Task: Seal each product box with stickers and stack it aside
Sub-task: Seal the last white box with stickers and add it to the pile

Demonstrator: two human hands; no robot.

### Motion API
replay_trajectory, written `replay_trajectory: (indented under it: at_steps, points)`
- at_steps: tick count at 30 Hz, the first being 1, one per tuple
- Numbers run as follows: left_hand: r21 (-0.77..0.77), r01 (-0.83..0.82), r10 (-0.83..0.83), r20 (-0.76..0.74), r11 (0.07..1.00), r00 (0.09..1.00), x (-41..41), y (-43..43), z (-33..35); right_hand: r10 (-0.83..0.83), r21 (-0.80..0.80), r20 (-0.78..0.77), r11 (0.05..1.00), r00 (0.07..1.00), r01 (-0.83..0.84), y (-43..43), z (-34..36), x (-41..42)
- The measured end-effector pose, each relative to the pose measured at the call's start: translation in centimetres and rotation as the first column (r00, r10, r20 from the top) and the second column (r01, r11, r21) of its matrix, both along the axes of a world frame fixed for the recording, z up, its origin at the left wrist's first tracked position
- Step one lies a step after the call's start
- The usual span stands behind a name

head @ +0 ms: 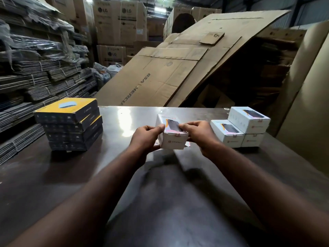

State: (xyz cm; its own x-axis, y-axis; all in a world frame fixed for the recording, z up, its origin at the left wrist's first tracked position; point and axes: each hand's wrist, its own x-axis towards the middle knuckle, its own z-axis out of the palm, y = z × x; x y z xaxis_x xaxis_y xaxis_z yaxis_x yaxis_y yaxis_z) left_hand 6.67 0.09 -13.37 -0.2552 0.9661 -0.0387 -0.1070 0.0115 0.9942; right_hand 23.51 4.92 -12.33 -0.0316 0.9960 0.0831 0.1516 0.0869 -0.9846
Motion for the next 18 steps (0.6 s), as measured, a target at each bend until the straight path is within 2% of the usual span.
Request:
replay_trajectory:
  at_steps: [3, 6, 14, 18]
  points:
    - [0.005, 0.03, -0.031, 0.012, 1.0, 0.999, 3.1, 1.6, 0.6, -0.075, 0.04, 0.038, 0.996, 0.996, 0.074, 0.8, 1.0, 3.1]
    - [0.016, 0.06, -0.06, 0.009, 0.998, 0.998, 6.5, 3.2, 1.1, -0.2, 0.166, 0.221, 0.972, 0.955, 0.165, 1.5, 2.6, 6.5]
    - [0.029, 0.093, -0.093, 0.014, 0.995, 0.996, 14.1, 7.0, 1.9, -0.363, 0.311, 0.459, 0.921, 0.811, 0.235, 2.9, 5.3, 12.8]
    - [0.033, 0.112, -0.114, 0.057, 0.993, 0.992, 15.9, 8.2, 2.2, -0.434, 0.426, 0.532, 0.879, 0.727, 0.213, 3.2, 6.5, 14.1]
